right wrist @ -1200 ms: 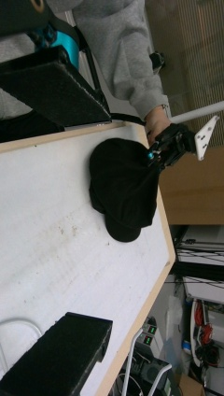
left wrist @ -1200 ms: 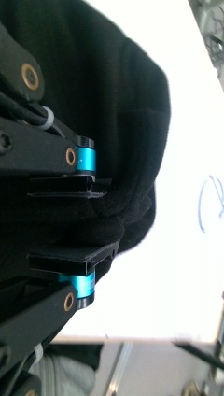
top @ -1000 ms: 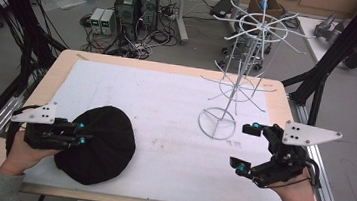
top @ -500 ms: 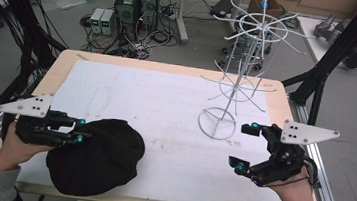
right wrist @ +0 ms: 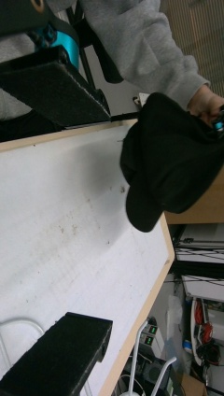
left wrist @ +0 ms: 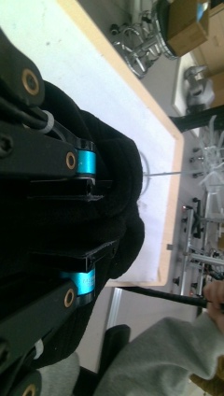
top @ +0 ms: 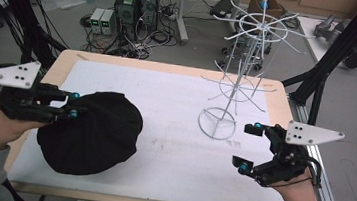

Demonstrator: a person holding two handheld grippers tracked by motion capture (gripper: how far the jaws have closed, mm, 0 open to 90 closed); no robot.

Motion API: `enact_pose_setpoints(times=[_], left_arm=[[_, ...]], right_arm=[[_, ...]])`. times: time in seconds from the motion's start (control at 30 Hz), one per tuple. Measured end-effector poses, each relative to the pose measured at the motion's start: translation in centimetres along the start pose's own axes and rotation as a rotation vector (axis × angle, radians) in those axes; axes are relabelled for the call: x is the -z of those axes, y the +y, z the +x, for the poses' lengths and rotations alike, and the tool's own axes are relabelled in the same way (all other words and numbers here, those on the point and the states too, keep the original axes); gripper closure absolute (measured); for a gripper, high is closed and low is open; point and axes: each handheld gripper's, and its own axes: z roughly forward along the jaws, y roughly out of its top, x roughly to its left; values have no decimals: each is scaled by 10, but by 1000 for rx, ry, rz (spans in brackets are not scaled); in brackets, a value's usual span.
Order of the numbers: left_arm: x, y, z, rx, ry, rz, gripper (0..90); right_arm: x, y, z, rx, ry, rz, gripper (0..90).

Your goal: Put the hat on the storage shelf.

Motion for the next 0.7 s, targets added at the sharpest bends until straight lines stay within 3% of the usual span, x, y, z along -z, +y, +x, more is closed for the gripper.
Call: enact_pose_setpoints(times=[0.13, 0.37, 0.7], left_arm=[[5, 18, 3, -1, 2, -22, 722], [7, 46, 7, -19, -36, -43, 722], [13, 83, 12, -44, -15, -49, 722]], right_arm=[[2, -1, -1, -5, -2, -5, 23], [2, -3, -4, -12, 0, -5, 23], [-1, -5, -8, -28, 9, 1, 23]])
